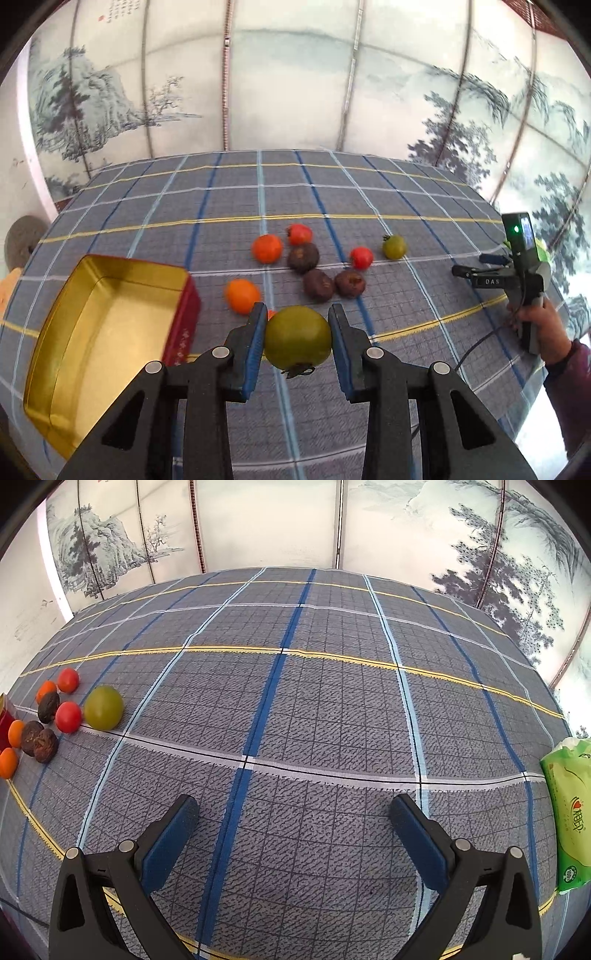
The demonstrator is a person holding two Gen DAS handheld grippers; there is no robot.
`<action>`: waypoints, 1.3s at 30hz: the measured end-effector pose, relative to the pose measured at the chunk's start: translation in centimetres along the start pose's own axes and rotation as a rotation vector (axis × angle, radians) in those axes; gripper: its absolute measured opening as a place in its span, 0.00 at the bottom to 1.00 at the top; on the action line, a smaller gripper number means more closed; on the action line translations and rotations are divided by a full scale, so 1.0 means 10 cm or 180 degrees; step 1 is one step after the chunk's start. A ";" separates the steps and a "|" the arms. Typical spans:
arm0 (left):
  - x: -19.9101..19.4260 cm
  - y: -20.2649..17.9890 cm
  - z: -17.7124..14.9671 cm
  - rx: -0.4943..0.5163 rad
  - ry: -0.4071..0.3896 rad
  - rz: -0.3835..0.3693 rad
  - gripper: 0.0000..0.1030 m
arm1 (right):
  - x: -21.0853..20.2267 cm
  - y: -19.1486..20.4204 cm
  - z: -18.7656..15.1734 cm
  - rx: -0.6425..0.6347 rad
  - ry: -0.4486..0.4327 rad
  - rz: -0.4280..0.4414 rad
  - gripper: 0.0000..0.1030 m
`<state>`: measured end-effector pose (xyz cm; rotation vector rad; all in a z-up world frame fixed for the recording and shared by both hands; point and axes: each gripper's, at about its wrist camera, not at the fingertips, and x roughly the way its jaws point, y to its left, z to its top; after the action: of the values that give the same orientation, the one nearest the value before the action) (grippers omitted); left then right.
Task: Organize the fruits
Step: 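Carry the green-yellow fruit over the gold tin and lower it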
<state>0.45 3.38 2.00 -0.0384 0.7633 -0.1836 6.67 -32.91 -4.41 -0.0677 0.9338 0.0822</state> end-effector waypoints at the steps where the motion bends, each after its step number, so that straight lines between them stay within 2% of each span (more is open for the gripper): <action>1: -0.02 0.05 0.00 -0.0038 -0.0024 0.0029 0.34 | 0.00 0.00 0.00 0.0001 0.0002 0.0001 1.00; 16: -0.22 0.63 -0.06 -0.0153 -0.0050 0.0513 0.34 | 0.00 -0.01 0.01 0.0007 0.0005 0.0004 1.00; 30: -0.02 1.03 0.00 0.0126 0.0171 0.0853 0.35 | -0.01 -0.01 0.01 0.0010 0.0006 0.0004 1.00; 39: 0.29 1.43 0.07 0.0240 0.0387 0.1038 0.35 | -0.01 -0.01 0.01 0.0013 0.0005 0.0001 1.00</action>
<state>5.15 16.87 -0.96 0.1694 0.8717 0.0967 6.70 -33.04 -4.33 -0.0639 0.9356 0.0807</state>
